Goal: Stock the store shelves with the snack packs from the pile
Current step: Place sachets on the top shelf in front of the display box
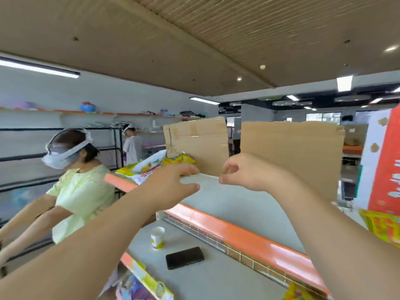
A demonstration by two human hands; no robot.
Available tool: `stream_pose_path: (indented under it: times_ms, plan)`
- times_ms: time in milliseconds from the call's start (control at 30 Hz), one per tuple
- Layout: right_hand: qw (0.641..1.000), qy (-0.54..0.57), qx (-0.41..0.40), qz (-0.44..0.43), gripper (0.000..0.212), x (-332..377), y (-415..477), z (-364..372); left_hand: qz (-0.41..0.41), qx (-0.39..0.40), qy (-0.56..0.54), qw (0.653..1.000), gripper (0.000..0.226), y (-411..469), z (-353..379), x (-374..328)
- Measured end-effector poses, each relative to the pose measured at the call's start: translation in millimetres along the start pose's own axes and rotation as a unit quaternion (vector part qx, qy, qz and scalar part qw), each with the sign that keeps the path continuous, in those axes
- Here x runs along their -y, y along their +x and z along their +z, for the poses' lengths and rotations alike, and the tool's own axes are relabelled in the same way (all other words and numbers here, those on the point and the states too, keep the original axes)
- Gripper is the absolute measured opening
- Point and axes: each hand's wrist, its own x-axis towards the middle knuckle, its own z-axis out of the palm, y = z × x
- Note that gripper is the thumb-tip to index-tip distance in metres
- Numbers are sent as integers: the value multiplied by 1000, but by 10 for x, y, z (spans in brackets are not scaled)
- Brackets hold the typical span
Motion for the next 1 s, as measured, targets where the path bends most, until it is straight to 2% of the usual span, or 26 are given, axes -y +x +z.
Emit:
stream_pose_path:
  times_ms: [167,533,667,833,1000]
  plan:
    - [999,-19,28,-11,30,285,484,276,-30,-11,-3,999,35,20,-160,514]
    - [992,-62,102,-34,34,381,1571,454,-91,-45,47,994,36,421,-269,1248]
    - [989,-73,123,-41,36,468,1900,534,-114,-57,72,989,30,663,-344,1477]
    - [986,-86,136,-47,39,513,2181,598,-107,-58,46,991,30,1081,-350,1770]
    - [985,-98,140,-35,40,484,2420,666,-109,-46,107,987,37,1519,-223,2111]
